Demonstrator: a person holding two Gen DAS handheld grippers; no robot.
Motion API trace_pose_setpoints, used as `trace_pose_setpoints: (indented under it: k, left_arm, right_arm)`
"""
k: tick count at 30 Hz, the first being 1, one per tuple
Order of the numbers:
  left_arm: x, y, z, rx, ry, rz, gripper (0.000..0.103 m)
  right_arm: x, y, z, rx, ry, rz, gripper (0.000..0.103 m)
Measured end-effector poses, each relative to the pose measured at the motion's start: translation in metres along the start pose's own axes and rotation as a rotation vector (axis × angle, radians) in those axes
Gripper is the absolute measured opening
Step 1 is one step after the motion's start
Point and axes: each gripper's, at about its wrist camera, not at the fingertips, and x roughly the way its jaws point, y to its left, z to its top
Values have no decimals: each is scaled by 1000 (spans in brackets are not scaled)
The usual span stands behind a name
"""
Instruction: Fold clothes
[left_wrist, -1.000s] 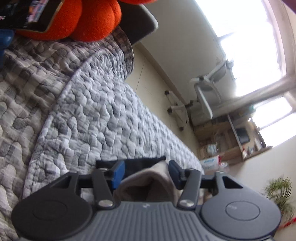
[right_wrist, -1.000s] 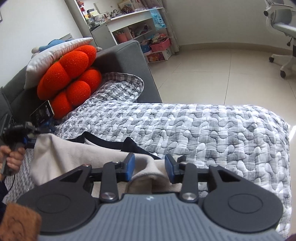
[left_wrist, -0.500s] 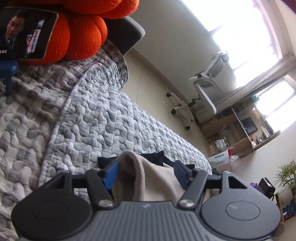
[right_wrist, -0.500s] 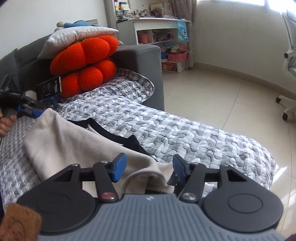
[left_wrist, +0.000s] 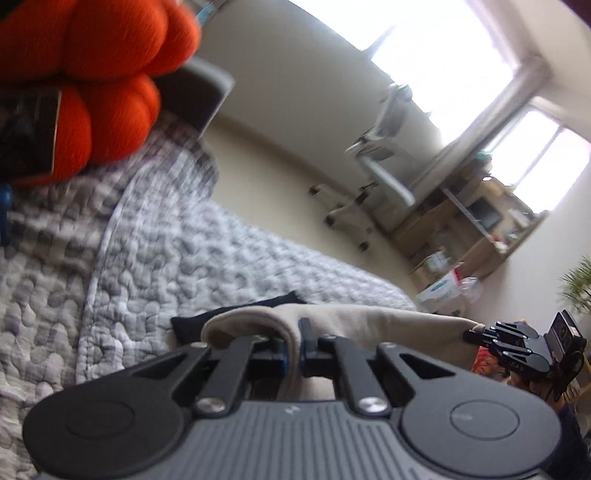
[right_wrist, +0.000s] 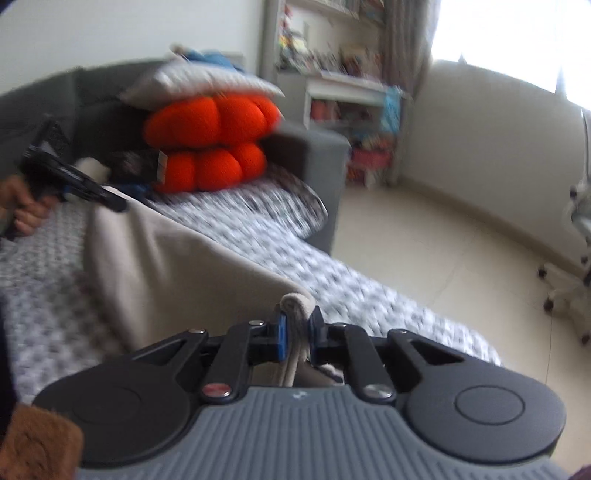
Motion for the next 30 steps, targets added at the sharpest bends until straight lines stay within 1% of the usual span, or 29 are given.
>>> trace_pose_setpoints:
  k: [2, 3, 5, 8, 11, 13, 15, 16, 17, 20, 21, 22, 23, 24, 25, 28, 29, 30]
  left_arm:
    - [-17, -6, -5, 10, -26, -35, 5]
    - [-21, -8, -7, 14, -33, -41, 5]
    - [-22, -11, -9, 14, -30, -42, 5]
    - [-7, -11, -6, 15, -11, -20, 5]
    - [14, -10, 3, 18, -26, 9, 5]
    - [30, -9, 12, 16, -29, 34, 5]
    - [46, -2, 16, -15, -18, 68, 5]
    - [54, 3, 16, -36, -8, 87, 5]
    - [61, 11, 15, -66, 9, 105, 6]
    - [75, 35, 10, -159, 43, 151, 6]
    - [76, 41, 10, -187, 39, 143, 9]
    - [76, 46, 10, -216, 33, 127, 13]
    - [76, 51, 10, -245, 26, 111, 20]
    - [77, 54, 11, -260, 21, 100, 23]
    - [79, 54, 12, -261, 19, 98, 24]
    - [90, 46, 10, -210, 46, 117, 23]
    - [94, 42, 9, -188, 62, 129, 18]
    - [96, 40, 7, -173, 77, 138, 6]
  right_arm:
    - [-28, 9, 0, 19, -61, 46, 12]
    - [-43, 14, 0, 29, -91, 69, 12]
    - [-46, 7, -9, 98, -77, 83, 12]
    - [-26, -14, -20, 220, -17, 29, 12]
    - [3, -38, -27, 375, 23, -47, 12]
    - [26, -42, -25, 379, 45, -77, 13]
    - [49, -47, -24, 382, 67, -108, 13]
    - [61, -49, -23, 384, 79, -123, 15]
    - [70, -53, -25, 401, 96, -136, 21]
    - [86, -60, -32, 422, 156, -141, 23]
    - [86, -61, -32, 425, 155, -141, 26]
    - [86, -62, -32, 428, 153, -140, 34]
    - [84, -64, -34, 437, 143, -132, 42]
    - [82, -66, -35, 447, 133, -123, 44]
    - [81, -68, -37, 457, 123, -114, 44]
    - [87, -68, -40, 442, 140, -113, 44]
    - [88, -65, -38, 424, 150, -113, 27]
    - [90, -62, -37, 407, 161, -113, 14]
